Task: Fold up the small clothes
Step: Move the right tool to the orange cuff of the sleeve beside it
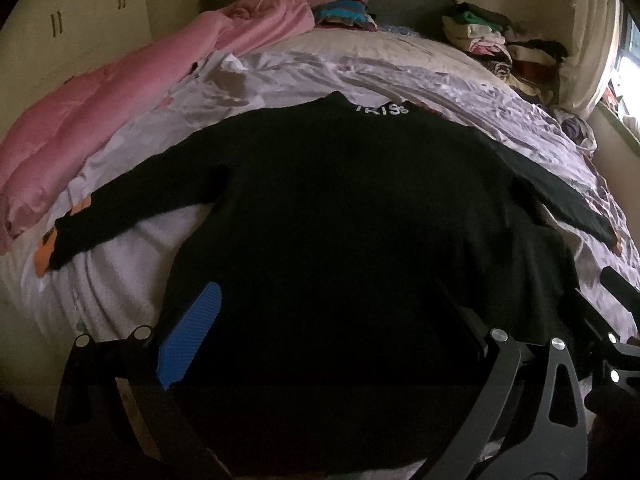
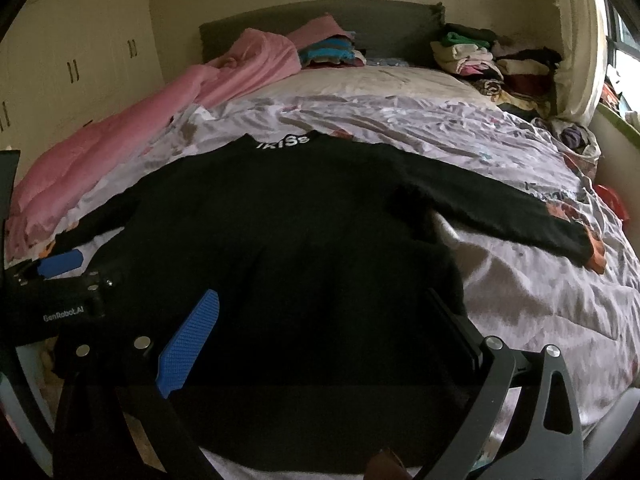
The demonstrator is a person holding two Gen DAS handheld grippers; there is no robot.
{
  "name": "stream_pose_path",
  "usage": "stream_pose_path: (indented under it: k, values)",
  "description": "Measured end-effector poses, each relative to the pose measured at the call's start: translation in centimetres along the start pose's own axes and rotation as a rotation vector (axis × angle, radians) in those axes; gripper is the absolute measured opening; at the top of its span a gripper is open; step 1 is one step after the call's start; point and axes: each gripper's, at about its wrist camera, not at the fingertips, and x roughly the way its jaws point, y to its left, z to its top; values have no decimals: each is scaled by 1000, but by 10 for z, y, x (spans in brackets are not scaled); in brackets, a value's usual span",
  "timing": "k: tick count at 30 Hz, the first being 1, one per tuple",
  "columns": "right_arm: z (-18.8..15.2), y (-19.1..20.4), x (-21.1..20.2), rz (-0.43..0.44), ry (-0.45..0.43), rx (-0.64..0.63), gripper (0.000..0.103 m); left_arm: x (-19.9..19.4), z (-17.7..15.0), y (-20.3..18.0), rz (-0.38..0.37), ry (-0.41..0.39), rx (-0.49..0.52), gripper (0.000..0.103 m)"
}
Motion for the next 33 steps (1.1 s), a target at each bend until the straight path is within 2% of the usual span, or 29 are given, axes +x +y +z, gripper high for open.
stream_pose_path:
  k: [18,33]
  values:
    - [40,-48,26,-75,-27,107,99,29,53,-27,-9,-6,38,94]
    - [60,-123,46,-244,-7,245,99,69,88,-47,-20,46,60,94]
